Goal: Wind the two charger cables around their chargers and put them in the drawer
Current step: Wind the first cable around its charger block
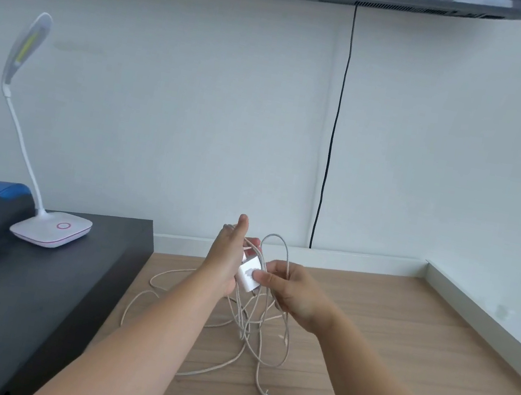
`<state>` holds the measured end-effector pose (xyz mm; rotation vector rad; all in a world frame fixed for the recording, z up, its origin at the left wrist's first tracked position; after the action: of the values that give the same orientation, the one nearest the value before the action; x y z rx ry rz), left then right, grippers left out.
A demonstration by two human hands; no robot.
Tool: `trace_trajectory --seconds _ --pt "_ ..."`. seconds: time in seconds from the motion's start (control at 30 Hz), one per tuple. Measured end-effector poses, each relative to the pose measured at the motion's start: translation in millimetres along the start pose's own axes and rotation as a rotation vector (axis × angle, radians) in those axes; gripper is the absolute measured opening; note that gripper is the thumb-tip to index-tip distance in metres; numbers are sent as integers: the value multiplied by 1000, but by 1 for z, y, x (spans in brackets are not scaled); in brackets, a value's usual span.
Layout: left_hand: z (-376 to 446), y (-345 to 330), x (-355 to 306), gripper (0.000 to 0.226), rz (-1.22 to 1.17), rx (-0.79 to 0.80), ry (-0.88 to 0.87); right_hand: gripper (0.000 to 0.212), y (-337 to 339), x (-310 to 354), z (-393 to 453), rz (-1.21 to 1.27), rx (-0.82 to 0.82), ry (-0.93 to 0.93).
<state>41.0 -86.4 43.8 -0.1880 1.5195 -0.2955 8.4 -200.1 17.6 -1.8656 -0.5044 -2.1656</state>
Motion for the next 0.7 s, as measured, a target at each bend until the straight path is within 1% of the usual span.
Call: trace_trajectory --seconds 0.03,0.1,0.17,0.2,0.23,0.3,0.33,0.4,0.5,0.57,0.63,0.7 --pt "0 -2 0 35 29 34 5 12 2 0 0 31 -17 22" --pt "-6 -10 7 37 84 151 48 13 6 1 2 109 -40 59" --pt "-14 -11 20 47 114 218 79 14 11 3 3 168 -73 82" --pt "-16 -8 23 47 127 216 58 14 13 3 3 182 -88 87" --pt "-16 -4 25 41 142 205 19 15 14 2 3 185 -94 85" --pt "-21 1 27 20 139 185 -34 16 13 -2 4 167 -92 63" --pt "-22 4 28 17 111 171 -41 18 11 -4 4 143 -89 44" --pt "-22 13 30 17 44 126 -40 29 13 -9 5 91 -111 -3" --pt "-20 32 26 19 92 50 -47 36 32 -7 2 47 -211 -54" --pt "-22 43 17 16 126 35 -61 32 47 1 1 64 -262 -46" --pt "-28 53 4 19 136 48 -90 19 60 9 0 166 -269 -5" --pt "-37 63 -7 22 140 51 -101 15 78 11 -2 299 -278 24"
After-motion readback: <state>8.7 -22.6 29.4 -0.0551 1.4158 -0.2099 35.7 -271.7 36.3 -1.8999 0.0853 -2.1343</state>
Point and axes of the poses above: each hand's wrist, its own z-axis towards the middle knuckle, its own y-axis out of the back of the hand, x = y × z, the point moved 10 cm from there along z, towards the middle knuckle, and after that the axes turned 8 degrees about x, right-handed, at the moved point
